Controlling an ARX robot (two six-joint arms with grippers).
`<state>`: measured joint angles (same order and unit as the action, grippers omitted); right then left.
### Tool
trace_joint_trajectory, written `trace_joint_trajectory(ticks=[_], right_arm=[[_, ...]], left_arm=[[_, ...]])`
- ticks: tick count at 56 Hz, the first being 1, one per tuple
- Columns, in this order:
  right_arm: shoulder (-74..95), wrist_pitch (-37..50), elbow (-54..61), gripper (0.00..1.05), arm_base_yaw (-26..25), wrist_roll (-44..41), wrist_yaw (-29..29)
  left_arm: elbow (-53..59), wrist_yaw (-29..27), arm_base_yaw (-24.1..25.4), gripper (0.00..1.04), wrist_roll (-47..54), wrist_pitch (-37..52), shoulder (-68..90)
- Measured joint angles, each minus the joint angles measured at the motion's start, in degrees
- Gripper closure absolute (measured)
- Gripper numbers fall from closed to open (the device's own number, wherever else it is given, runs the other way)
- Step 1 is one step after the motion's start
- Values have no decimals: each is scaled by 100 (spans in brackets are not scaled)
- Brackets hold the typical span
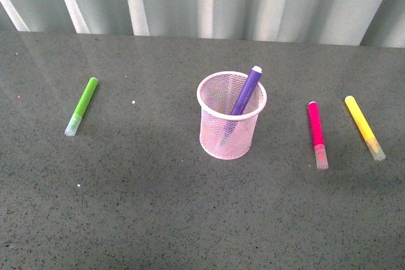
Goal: Insert purple and pink pens into pink cup
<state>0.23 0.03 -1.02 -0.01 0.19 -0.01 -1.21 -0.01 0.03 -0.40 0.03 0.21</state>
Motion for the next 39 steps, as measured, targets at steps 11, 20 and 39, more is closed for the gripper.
trace_joint_trajectory(ticks=[11,20,39], right_arm=[[518,-839,-385,7,186,411,798],[2159,208,-1360,7,-4,632,599],[7740,820,-4328,7,-35,868,789]], left_arm=[[0,2,0,7,13,0,0],[0,0,0,7,15,0,0],[0,0,0,7,13,0,-2]])
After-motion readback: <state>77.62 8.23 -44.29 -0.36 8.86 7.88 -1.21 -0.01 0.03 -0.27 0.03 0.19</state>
